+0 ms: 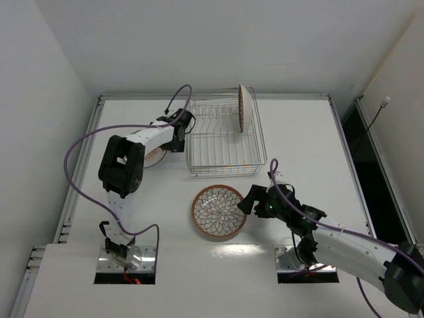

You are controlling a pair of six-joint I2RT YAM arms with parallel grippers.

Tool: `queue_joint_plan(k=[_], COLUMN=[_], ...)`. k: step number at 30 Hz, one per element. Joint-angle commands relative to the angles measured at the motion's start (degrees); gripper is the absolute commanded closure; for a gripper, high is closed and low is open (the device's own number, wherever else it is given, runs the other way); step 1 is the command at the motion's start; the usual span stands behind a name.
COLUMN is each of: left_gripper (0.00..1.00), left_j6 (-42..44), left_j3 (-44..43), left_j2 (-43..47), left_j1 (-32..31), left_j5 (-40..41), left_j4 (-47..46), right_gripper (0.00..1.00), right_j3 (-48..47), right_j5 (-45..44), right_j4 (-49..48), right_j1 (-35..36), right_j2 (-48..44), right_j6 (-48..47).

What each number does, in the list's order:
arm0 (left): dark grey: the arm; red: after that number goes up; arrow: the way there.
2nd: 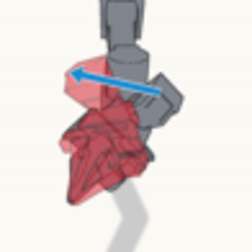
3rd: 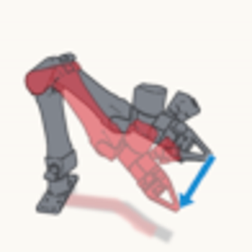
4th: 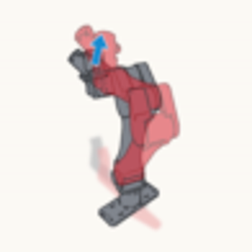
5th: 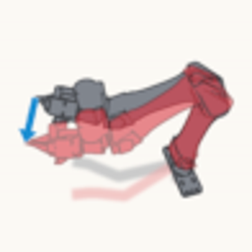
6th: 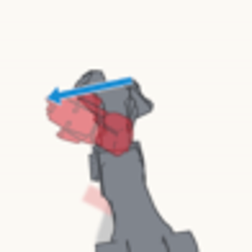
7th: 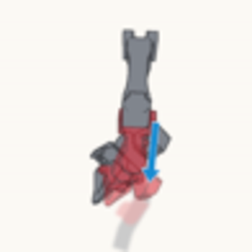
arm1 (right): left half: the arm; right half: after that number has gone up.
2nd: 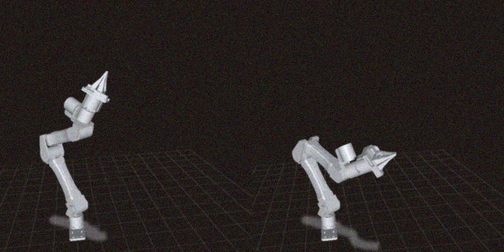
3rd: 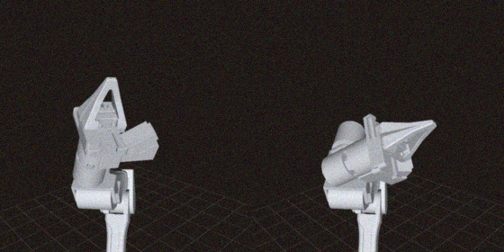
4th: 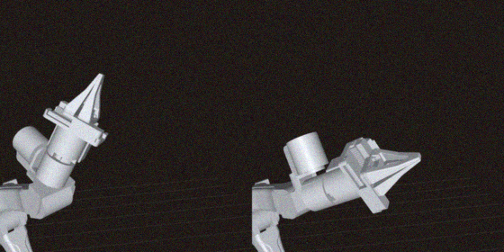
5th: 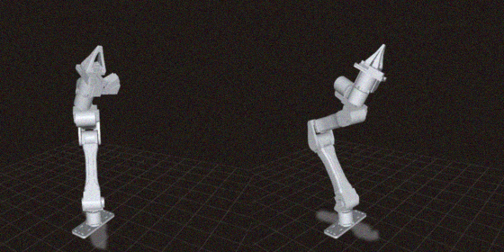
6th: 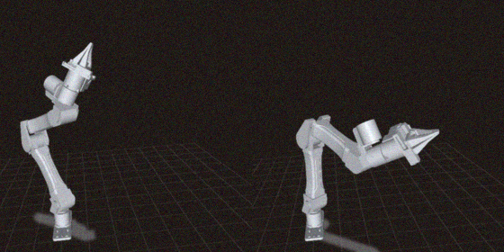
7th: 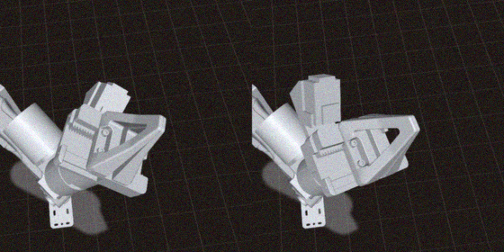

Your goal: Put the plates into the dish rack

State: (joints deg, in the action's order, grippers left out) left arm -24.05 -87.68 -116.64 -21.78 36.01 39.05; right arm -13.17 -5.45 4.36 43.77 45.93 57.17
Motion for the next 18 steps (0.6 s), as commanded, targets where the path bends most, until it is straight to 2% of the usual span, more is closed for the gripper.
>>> queue_joint_plan(k=[1,15,18], left_gripper=[0.04,0.04,0.08], left_j6=[2.1,1.6,1.6], left_j3=[-1.4,-2.1,-3.3], left_j2=[-1.4,-7.5,-9.4], left_j1=[-0.4,0.2,0.2], left_j5=[1.3,10.1,11.5], left_j4=[-0.1,1.6,2.2], right_gripper=[0.25,0.25,0.25], right_j3=[0.9,1.9,1.9], right_j5=[-1.4,0.3,0.3], right_j4=[-0.8,-0.8,-0.2], right_j1=[0.4,-0.1,-0.1], right_j2=[-1.6,-3.3,-3.9], right_j6=[-0.9,-2.6,-2.6])
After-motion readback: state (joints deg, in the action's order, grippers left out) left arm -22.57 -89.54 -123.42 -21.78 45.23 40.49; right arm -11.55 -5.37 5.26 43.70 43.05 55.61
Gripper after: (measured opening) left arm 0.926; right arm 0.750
